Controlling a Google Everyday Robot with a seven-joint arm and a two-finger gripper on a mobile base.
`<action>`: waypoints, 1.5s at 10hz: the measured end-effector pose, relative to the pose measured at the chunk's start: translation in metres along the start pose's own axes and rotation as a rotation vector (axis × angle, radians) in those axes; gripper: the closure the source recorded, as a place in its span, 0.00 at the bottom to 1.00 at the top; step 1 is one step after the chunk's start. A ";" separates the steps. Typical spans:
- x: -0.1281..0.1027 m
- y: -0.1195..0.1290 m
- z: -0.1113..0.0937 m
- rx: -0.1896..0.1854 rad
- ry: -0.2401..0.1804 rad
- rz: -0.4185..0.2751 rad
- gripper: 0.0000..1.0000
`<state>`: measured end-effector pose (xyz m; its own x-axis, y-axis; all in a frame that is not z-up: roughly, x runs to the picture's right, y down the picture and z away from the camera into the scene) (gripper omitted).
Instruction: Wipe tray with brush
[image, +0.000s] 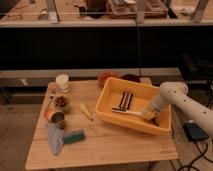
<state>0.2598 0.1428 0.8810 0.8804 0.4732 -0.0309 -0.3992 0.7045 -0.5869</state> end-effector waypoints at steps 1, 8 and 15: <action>-0.004 -0.003 0.002 0.002 -0.010 -0.002 0.90; -0.050 0.032 -0.019 0.001 -0.076 -0.108 0.90; -0.025 0.083 -0.076 -0.064 0.022 -0.168 0.90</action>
<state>0.2244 0.1497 0.7712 0.9392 0.3390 0.0546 -0.2291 0.7372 -0.6356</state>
